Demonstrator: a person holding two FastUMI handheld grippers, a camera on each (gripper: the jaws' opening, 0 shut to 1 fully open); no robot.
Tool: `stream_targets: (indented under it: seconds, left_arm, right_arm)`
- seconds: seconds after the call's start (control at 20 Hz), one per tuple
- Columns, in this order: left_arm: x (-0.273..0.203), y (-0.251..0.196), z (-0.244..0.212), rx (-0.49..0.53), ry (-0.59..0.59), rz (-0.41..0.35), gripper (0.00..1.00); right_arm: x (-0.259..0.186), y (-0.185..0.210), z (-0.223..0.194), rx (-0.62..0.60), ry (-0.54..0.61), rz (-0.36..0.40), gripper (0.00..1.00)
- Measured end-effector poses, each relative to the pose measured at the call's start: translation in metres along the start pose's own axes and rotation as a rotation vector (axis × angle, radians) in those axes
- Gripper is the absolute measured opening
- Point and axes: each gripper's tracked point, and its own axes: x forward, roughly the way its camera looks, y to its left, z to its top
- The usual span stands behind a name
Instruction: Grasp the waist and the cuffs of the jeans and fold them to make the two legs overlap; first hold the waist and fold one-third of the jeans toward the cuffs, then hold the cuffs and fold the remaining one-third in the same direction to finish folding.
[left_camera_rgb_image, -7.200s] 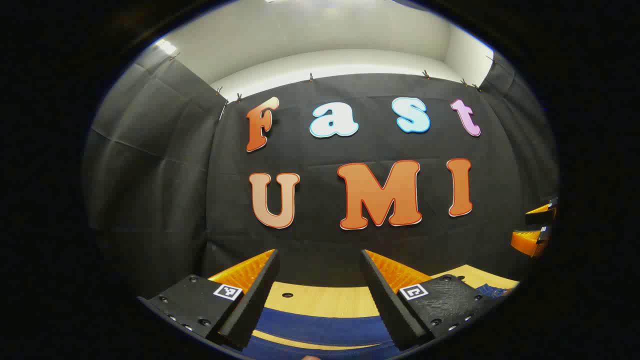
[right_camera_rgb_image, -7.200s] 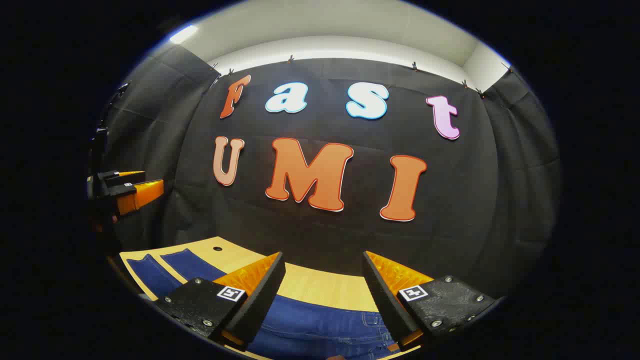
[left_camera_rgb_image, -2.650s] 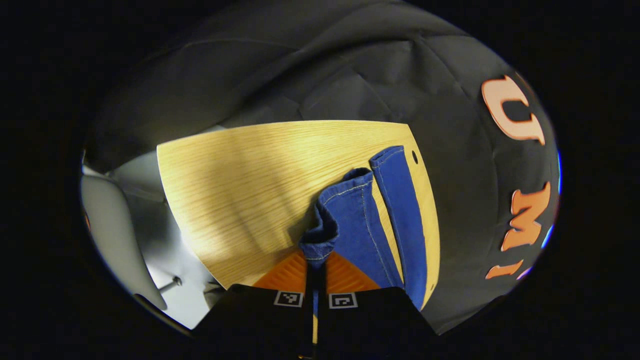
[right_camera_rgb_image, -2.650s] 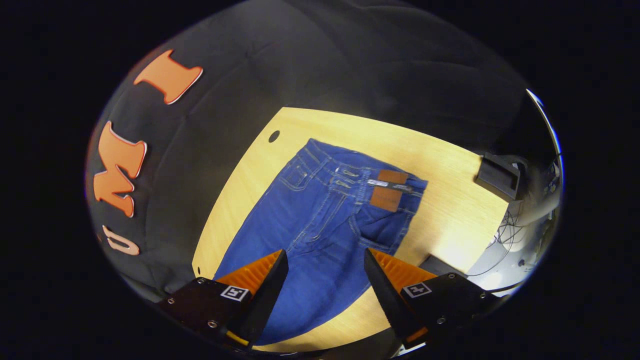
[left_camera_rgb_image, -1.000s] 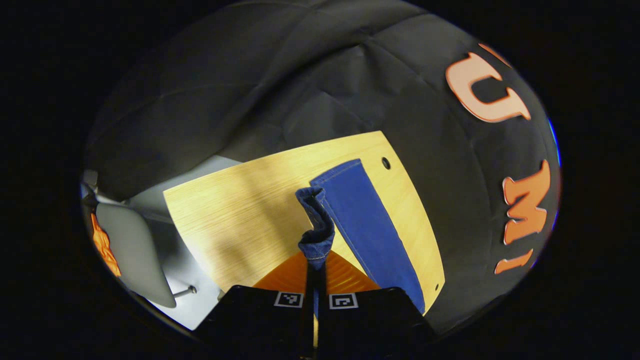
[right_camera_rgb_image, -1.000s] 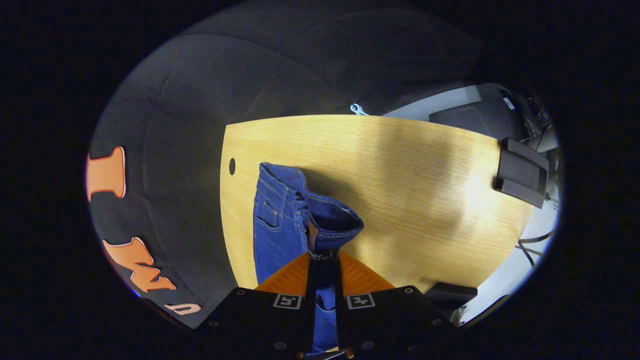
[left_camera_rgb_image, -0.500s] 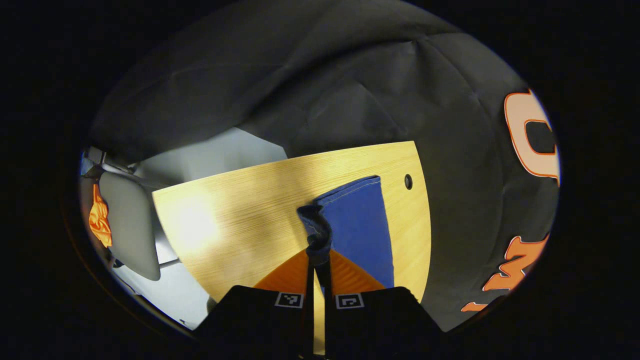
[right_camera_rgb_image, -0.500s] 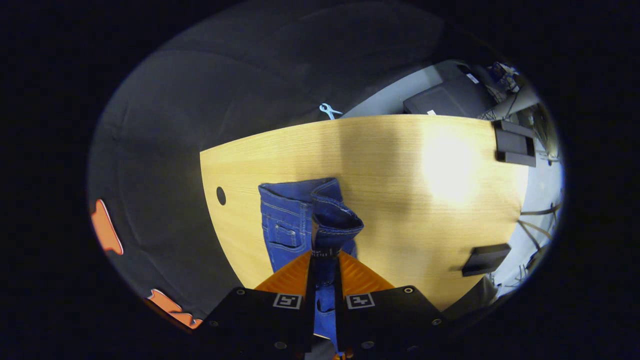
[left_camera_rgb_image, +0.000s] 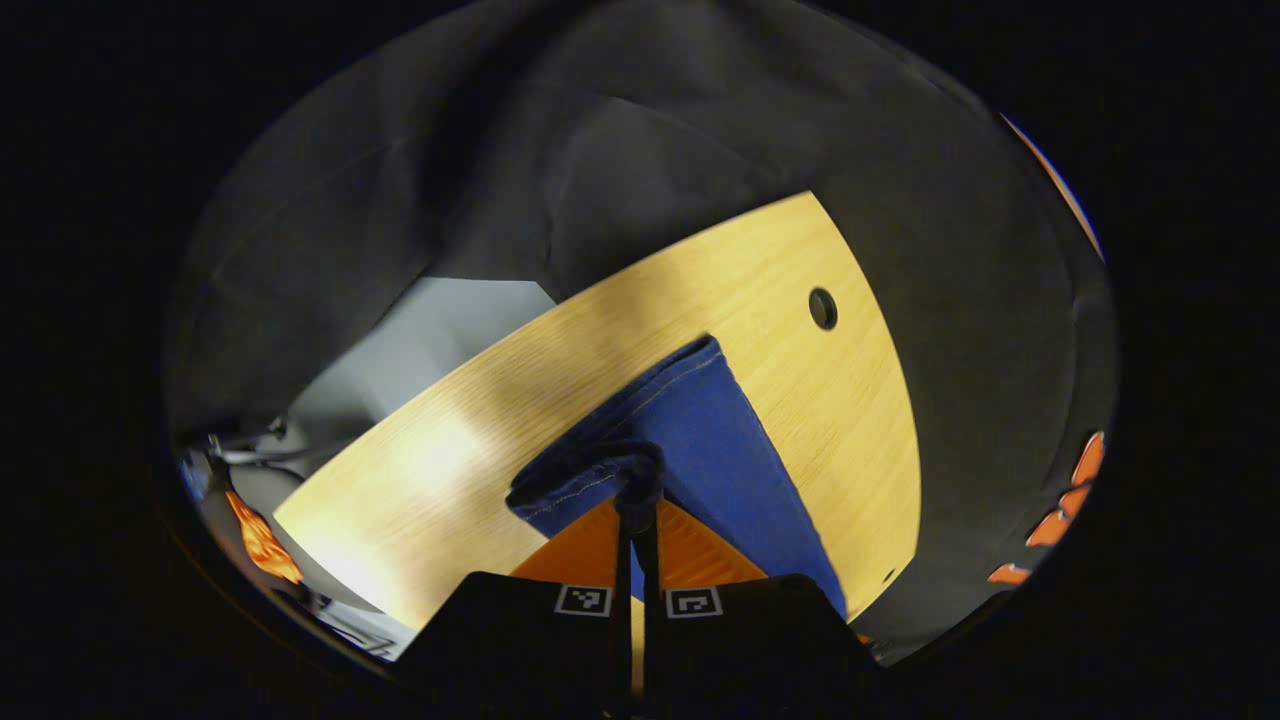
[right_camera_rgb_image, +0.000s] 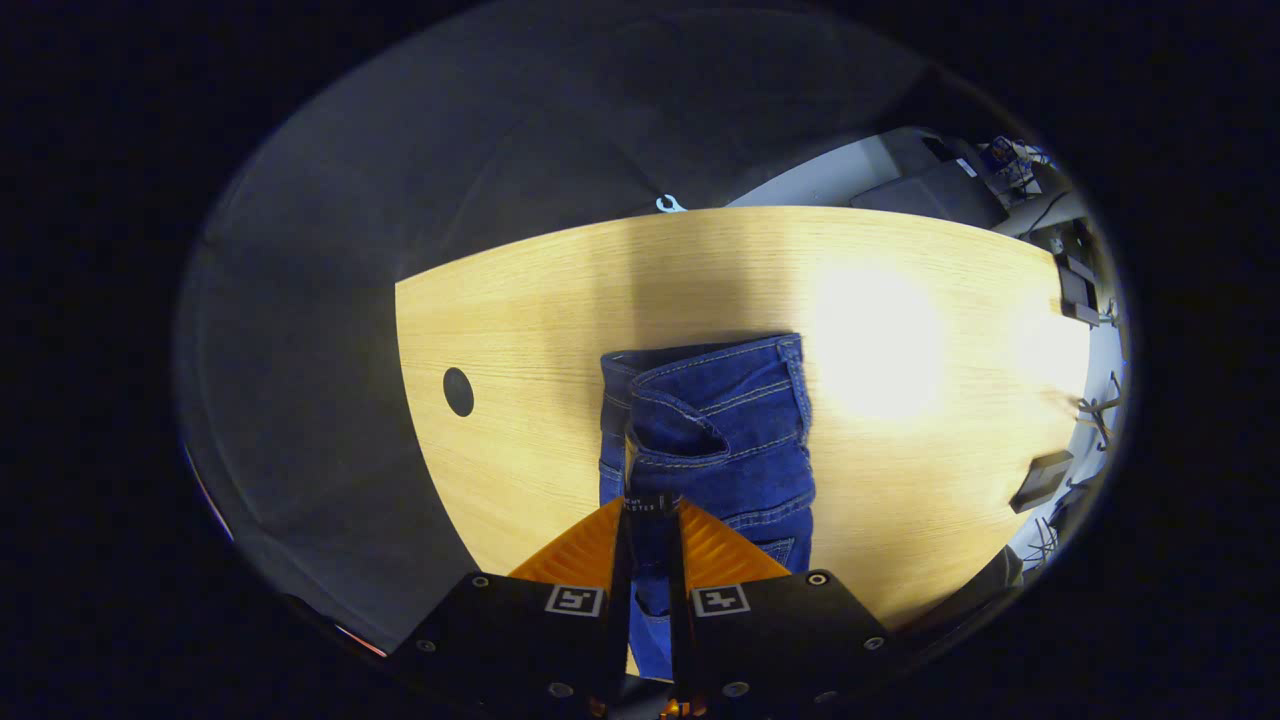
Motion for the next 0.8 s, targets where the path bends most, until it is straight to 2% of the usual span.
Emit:
stream_targets:
  seconds: [0.1, 0.15, 0.2, 0.25, 0.35, 0.45, 0.55, 0.6, 0.65, 0.7, 0.75, 0.8]
  left_arm:
    - [0.019, -0.013, 0.008, 0.075, 0.029, 0.011, 0.05]
    - [0.025, -0.019, 0.011, 0.115, 0.039, 0.021, 0.06]
    - [0.028, -0.023, 0.019, 0.168, 0.026, 0.027, 0.05]
    - [0.033, -0.024, 0.034, 0.209, -0.024, 0.033, 0.12]
    - [0.032, -0.035, 0.054, 0.268, -0.133, 0.005, 0.23]
    - [0.024, -0.042, 0.078, 0.329, -0.232, 0.010, 0.50]
    - [0.010, -0.041, 0.099, 0.336, -0.328, 0.030, 0.81]
    - [-0.005, -0.048, 0.102, 0.347, -0.378, 0.006, 0.79]
    - [-0.015, -0.060, 0.103, 0.380, -0.439, -0.032, 0.79]
    - [-0.026, -0.070, 0.102, 0.440, -0.492, -0.039, 0.79]
    - [-0.038, -0.084, 0.101, 0.502, -0.563, -0.038, 0.80]
    - [-0.056, -0.095, 0.097, 0.547, -0.636, -0.046, 0.82]
  right_arm:
    - [0.012, 0.014, -0.002, 0.014, 0.017, 0.006, 0.19]
    - [0.017, 0.020, -0.001, 0.034, 0.019, 0.016, 0.23]
    - [0.021, 0.031, -0.002, 0.046, 0.029, 0.041, 0.19]
    - [0.024, 0.042, -0.005, 0.048, 0.042, 0.077, 0.18]
    - [0.025, 0.070, -0.010, 0.024, 0.049, 0.193, 0.18]
    - [0.016, 0.090, -0.013, 0.026, 0.043, 0.291, 0.19]
    - [0.001, 0.101, -0.015, -0.009, 0.005, 0.347, 0.19]
    - [-0.006, 0.108, -0.015, -0.058, -0.027, 0.381, 0.35]
    - [-0.023, 0.125, -0.017, -0.119, -0.066, 0.474, 0.29]
    - [-0.037, 0.139, -0.024, -0.204, -0.090, 0.558, 0.45]
    - [-0.047, 0.142, -0.028, -0.287, -0.132, 0.579, 0.45]
    - [-0.044, 0.137, -0.026, -0.378, -0.183, 0.536, 0.39]
